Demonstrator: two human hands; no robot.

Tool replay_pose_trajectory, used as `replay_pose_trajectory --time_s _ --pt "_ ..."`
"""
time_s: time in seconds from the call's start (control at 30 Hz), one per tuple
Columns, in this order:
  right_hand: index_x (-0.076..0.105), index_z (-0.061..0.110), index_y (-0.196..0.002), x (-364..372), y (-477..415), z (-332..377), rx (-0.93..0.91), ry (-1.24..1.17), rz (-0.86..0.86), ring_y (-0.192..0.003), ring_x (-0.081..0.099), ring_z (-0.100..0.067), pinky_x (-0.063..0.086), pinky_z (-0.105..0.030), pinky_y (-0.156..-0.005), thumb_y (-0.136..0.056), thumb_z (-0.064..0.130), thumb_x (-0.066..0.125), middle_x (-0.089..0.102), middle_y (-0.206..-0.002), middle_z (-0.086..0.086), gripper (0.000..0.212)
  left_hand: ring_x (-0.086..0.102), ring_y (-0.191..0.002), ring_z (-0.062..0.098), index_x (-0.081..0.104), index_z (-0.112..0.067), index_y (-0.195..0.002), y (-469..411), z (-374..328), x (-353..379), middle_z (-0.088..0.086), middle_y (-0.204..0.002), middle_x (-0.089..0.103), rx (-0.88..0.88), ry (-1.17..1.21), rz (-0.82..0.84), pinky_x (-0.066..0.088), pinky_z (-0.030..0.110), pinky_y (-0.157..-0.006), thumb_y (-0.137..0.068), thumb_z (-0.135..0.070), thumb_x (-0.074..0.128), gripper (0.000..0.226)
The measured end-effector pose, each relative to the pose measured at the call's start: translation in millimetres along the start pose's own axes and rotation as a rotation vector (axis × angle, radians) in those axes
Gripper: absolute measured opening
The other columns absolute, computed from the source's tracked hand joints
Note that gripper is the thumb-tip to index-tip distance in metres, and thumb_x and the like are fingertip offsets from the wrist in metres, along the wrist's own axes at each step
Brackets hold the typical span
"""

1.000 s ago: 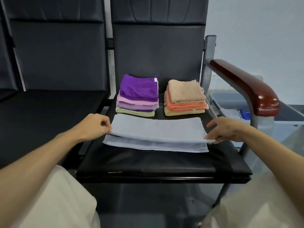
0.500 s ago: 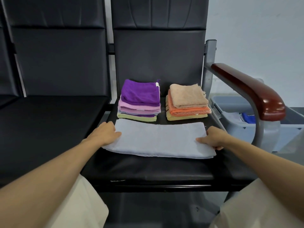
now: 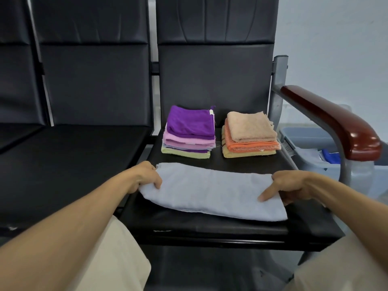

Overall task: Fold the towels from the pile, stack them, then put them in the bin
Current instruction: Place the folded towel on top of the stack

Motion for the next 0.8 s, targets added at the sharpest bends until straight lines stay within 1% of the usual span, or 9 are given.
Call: replay_pose_trajectory --time_s 0.1,0.23,0.3,0.4,0.47,0.57,0.67,0.73,0.8 --pt "0.063 0.010 -0.112 1.4 -2.8 -5.8 0.011 -0.025 -0.007 -0.092 0.070 -0.026 0.057 -0.038 -0.074 -0.078 0.019 0.077 0.074 -0.102 -0.011 0.038 0.063 -0.101 0.031 0.059 -0.003 -0.110 5.4 2.0 2.0 0.015 -0.111 0.065 -0.035 0.093 0.071 0.055 0.041 -0.088 -0.060 -0.005 0.081 0.054" --pt "0.060 0.008 -0.109 -0.1 -9.7 -12.9 0.002 -0.087 -0.115 -0.078 0.069 -0.023 0.056 -0.032 -0.059 -0.092 0.041 0.061 0.072 -0.093 -0.010 0.038 0.071 -0.093 0.029 0.064 -0.001 -0.109 12.4 -7.2 5.3 0.015 -0.101 0.073 0.017 0.248 0.100 0.057 0.037 -0.081 -0.073 -0.015 0.082 0.043" --pt "0.059 0.005 -0.112 -2.7 -12.6 -14.3 -0.018 -0.141 -0.148 -0.083 0.068 -0.023 0.057 -0.033 -0.064 -0.095 0.039 0.057 0.071 -0.098 -0.011 0.038 0.071 -0.093 0.027 0.063 -0.004 -0.112 16.0 -18.2 8.4 0.015 -0.102 0.072 0.060 0.338 0.086 0.056 0.034 -0.076 -0.082 -0.026 0.076 0.039" --pt "0.061 0.002 -0.115 -7.1 -14.2 -13.1 -0.060 -0.271 -0.159 -0.095 0.070 -0.026 0.057 -0.038 -0.079 -0.096 0.031 0.059 0.073 -0.104 -0.012 0.035 0.069 -0.094 0.026 0.063 -0.007 -0.113 20.5 -43.5 20.5 0.013 -0.103 0.071 0.130 0.428 0.048 0.054 0.032 -0.075 -0.092 -0.031 0.063 0.032" --pt "0.060 -0.001 -0.116 -10.3 -13.9 -12.3 -0.088 -0.344 -0.179 -0.093 0.070 -0.026 0.056 -0.037 -0.078 -0.095 0.029 0.059 0.073 -0.103 -0.012 0.037 0.068 -0.083 0.023 0.063 -0.008 -0.109 25.1 -66.1 38.0 0.010 -0.095 0.070 0.189 0.383 0.045 0.052 0.029 -0.069 -0.095 -0.027 0.058 0.025" --pt "0.058 -0.001 -0.115 -12.4 -12.6 -10.0 -0.127 -0.430 -0.216 -0.086 0.069 -0.021 0.054 -0.031 -0.066 -0.100 0.033 0.049 0.070 -0.100 -0.011 0.038 0.063 -0.069 0.017 0.063 -0.012 -0.102 32.3 -102.8 77.4 0.008 -0.087 0.068 0.252 0.306 0.118 0.048 0.025 -0.061 -0.096 -0.019 0.053 0.014" --pt "0.057 0.002 -0.117 -14.3 -13.5 -11.7 -0.143 -0.476 -0.202 -0.092 0.067 -0.022 0.055 -0.034 -0.073 -0.104 0.030 0.041 0.069 -0.103 -0.010 0.035 0.062 -0.078 0.024 0.064 -0.010 -0.104 28.5 -131.8 119.9 0.017 -0.099 0.069 0.273 0.273 0.157 0.046 0.030 -0.069 -0.093 -0.017 0.049 0.019" --pt "0.057 0.003 -0.118 -15.0 -14.4 -12.9 -0.147 -0.428 -0.208 -0.096 0.066 -0.024 0.055 -0.037 -0.081 -0.105 0.025 0.039 0.068 -0.106 -0.011 0.031 0.063 -0.082 0.028 0.063 -0.012 -0.098 26.6 -145.9 141.9 0.017 -0.096 0.068 0.271 0.265 0.147 0.045 0.032 -0.071 -0.090 -0.020 0.049 0.018" --pt "0.056 0.003 -0.118 -14.4 -14.5 -12.6 -0.151 -0.373 -0.205 -0.098 0.064 -0.026 0.053 -0.037 -0.081 -0.104 0.020 0.036 0.067 -0.108 -0.013 0.029 0.061 -0.079 0.028 0.061 -0.009 -0.097 22.7 -156.8 161.7 0.015 -0.090 0.064 0.272 0.261 0.151 0.042 0.031 -0.069 -0.091 -0.021 0.048 0.019"
Point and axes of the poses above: each hand's wrist, its own y-axis away from the middle knuckle, its own x-axis out of the palm, z = x × y, the point moved 5 cm from there along -y, towards the middle knuckle
